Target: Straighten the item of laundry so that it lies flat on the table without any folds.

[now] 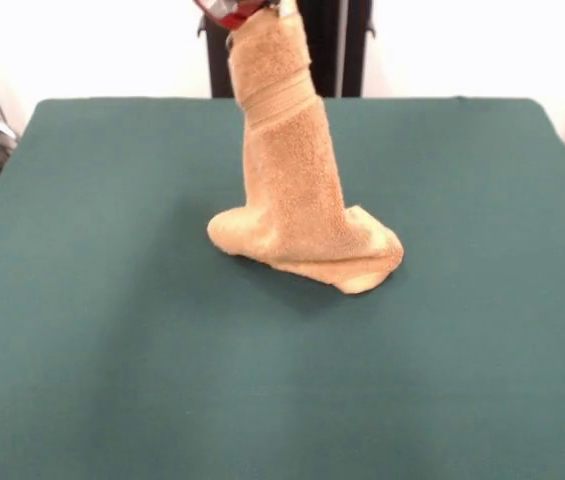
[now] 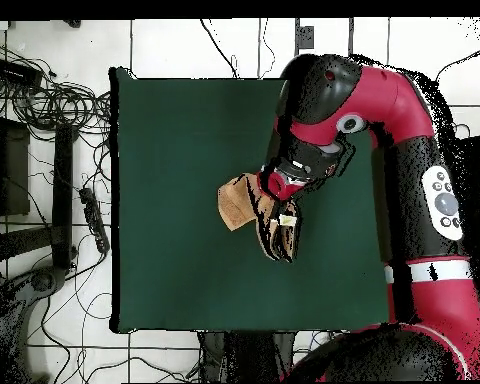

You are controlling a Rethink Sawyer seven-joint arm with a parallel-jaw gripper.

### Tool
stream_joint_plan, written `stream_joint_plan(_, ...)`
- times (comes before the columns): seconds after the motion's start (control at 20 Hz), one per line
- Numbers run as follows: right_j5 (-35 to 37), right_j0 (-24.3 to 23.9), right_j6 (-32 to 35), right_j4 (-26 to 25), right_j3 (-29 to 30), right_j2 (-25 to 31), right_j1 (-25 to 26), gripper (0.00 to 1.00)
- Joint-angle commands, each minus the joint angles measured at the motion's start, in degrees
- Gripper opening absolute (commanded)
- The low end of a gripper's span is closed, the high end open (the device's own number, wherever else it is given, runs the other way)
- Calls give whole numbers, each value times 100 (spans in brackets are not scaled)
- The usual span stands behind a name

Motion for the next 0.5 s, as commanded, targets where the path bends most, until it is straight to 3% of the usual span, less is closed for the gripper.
stream_joint_plan(0.05,467,317,-1946,-398,-406,550,217,0)
stream_joint_plan(0.5,646,353,-2287,-843,-888,656,623,0)
